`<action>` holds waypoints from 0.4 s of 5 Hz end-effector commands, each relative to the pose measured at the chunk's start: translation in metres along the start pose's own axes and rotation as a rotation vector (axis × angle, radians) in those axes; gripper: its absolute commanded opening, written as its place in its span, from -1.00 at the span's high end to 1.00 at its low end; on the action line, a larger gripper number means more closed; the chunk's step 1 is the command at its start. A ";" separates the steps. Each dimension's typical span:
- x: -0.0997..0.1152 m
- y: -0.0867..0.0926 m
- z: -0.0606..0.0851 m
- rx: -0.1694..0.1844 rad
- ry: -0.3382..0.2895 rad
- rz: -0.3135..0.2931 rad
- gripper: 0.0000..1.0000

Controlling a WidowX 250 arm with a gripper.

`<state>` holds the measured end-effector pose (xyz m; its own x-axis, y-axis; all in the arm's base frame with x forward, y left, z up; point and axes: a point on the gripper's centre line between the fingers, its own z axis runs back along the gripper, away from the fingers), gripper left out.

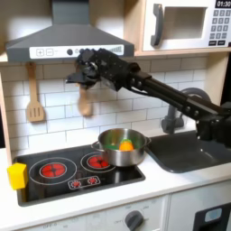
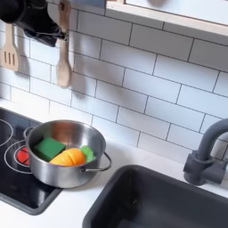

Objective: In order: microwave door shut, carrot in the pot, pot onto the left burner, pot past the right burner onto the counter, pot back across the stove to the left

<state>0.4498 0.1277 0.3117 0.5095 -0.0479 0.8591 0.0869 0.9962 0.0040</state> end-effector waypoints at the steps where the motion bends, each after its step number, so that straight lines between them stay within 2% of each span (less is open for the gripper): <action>1: -0.039 -0.006 0.016 -0.007 0.190 -0.013 1.00; 2: -0.039 -0.016 0.031 -0.029 0.221 -0.018 1.00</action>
<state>0.4048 0.1144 0.2945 0.6829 -0.0892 0.7250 0.1279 0.9918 0.0016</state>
